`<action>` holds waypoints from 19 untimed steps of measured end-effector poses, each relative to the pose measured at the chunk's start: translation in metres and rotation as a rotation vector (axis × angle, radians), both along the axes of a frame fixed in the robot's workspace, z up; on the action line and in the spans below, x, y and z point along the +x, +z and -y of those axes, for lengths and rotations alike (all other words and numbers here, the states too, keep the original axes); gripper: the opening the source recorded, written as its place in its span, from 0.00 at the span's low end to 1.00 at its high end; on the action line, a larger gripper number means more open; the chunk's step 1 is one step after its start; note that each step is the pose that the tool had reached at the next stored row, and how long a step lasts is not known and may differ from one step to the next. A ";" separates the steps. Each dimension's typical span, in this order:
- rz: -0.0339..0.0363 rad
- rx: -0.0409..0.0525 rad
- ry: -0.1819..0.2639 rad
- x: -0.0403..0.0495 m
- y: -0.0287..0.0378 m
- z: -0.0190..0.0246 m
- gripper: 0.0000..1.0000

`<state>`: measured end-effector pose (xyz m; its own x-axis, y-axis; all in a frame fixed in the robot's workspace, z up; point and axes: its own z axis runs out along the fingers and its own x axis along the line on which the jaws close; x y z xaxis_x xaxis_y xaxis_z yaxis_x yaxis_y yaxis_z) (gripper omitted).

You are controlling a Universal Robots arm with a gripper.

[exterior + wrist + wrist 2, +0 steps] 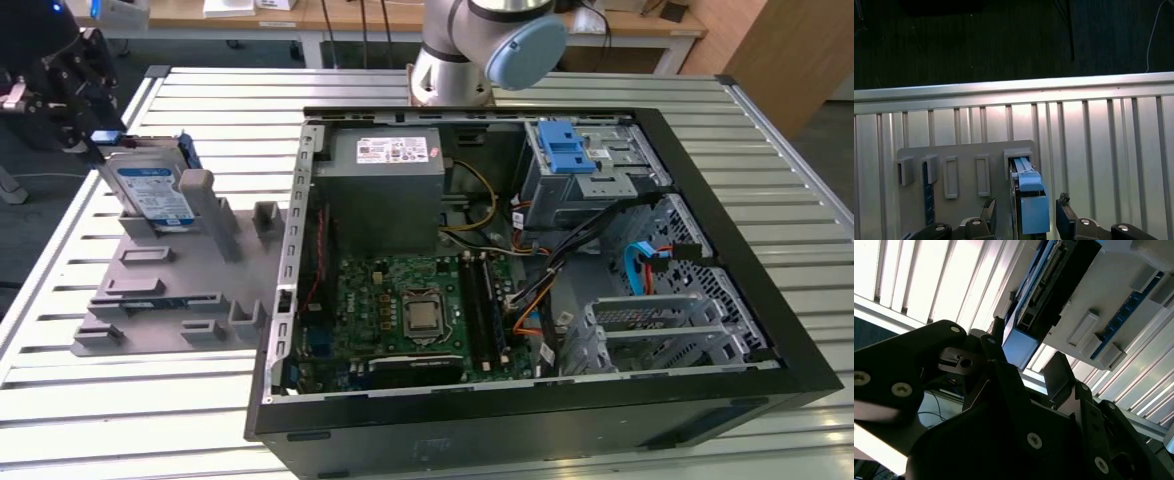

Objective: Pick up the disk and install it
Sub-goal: 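Pick up the disk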

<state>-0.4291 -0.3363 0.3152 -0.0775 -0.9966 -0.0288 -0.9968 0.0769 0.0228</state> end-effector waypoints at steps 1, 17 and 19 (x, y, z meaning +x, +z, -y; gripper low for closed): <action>-0.0003 0.0001 0.000 0.0000 -0.0014 0.0000 0.59; -0.0004 0.0003 0.011 -0.0002 -0.0153 -0.0043 0.59; -0.0004 0.0002 0.011 -0.0003 -0.0165 -0.0042 0.59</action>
<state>-0.4293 -0.3320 0.2987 -0.0664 -0.9974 -0.0290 -0.9976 0.0657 0.0233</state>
